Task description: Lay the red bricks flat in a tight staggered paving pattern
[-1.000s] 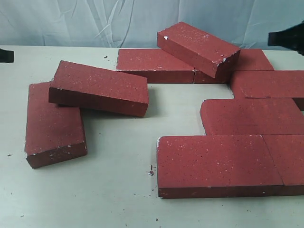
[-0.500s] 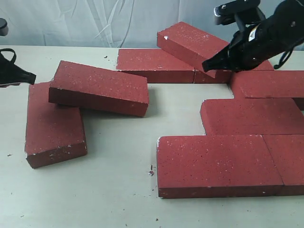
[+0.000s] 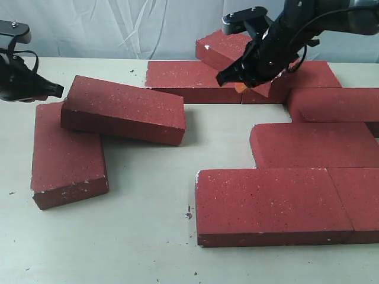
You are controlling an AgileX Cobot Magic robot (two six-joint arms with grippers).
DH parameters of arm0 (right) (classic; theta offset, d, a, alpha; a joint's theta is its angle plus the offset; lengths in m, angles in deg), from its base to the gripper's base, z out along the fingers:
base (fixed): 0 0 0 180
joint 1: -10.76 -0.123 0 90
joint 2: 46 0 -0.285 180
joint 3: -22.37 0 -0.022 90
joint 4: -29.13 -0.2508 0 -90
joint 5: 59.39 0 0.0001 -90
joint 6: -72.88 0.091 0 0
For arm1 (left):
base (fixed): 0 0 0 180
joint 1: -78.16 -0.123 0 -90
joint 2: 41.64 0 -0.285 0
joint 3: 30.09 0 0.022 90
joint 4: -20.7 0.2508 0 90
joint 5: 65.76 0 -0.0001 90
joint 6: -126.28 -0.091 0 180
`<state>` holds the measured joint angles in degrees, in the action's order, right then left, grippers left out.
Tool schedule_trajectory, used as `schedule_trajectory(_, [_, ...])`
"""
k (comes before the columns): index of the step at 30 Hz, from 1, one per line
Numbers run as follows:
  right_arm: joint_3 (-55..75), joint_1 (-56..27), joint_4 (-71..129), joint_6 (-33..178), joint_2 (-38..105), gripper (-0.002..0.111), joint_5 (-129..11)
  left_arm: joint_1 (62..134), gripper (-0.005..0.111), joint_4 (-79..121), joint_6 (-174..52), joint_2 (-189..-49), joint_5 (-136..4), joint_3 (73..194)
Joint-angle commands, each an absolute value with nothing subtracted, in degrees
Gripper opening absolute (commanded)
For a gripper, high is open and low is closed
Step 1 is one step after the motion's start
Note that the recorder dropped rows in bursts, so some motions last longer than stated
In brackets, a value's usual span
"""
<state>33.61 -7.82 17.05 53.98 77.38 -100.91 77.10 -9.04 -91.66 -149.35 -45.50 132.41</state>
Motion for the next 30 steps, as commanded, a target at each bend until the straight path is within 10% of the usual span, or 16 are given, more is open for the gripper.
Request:
schedule_trajectory(1, [39.4,-8.9,15.6,52.0,82.1,-0.001,-105.0,77.1,0.000,-10.8,-94.2,-151.3,-43.6,134.0])
schedule_trajectory(30, [56.2,-11.9,8.9,50.1,101.3,-0.001,-106.8,77.1,0.000,-28.8,-110.3,-155.1,-41.0,136.1])
